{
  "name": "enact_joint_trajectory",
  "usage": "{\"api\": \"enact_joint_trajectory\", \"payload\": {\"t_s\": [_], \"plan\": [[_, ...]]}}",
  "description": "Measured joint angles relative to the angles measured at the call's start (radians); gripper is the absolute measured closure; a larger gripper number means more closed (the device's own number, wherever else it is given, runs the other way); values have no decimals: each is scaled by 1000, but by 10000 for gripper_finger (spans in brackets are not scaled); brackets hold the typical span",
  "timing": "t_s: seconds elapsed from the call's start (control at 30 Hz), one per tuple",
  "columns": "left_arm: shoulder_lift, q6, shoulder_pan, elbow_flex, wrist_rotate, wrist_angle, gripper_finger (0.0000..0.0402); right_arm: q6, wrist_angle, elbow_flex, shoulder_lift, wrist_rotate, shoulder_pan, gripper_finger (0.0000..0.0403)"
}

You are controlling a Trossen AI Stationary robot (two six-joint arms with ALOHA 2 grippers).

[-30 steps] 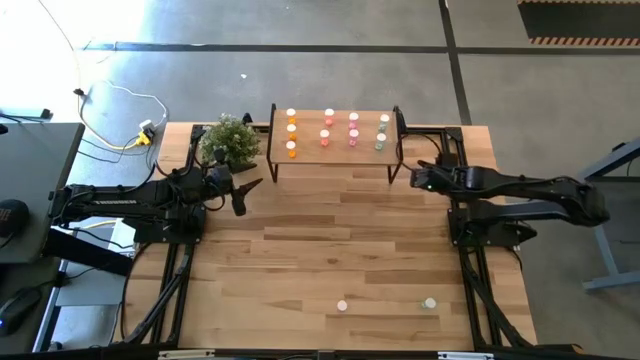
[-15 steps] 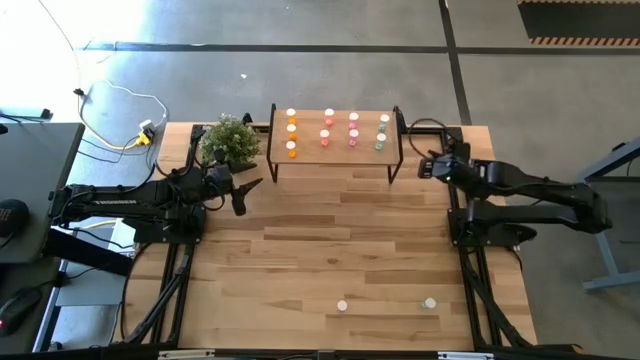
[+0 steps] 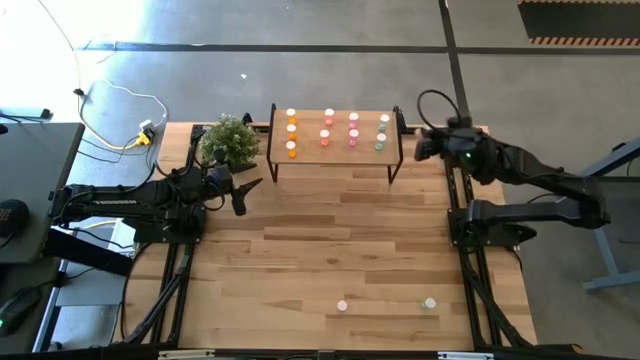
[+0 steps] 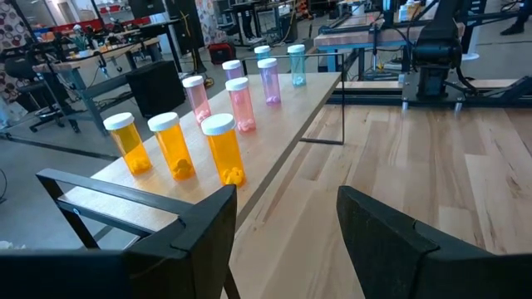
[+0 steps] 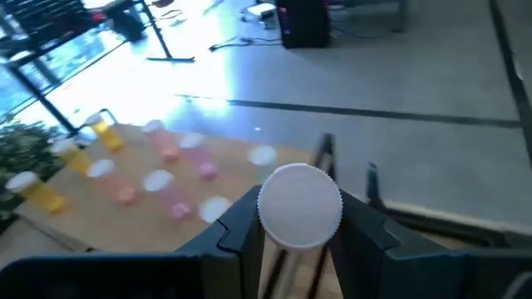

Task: Pick and place medicine bottles onto shelf by color
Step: Put the pink pill bottle aligned with the other pink pill bottles on the shelf

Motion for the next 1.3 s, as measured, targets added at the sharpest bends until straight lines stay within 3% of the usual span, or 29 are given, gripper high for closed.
{"api": "enact_joint_trajectory", "payload": {"t_s": [0.73,1.1,1.3], "plan": [[0,0,0,0,0,-1,202,-278,90,349,552,-190,55,300],[0,0,0,0,0,-4,202,-382,74,544,779,-332,56,300],[0,0,0,0,0,-5,202,-404,46,627,877,-356,56,300]]}}
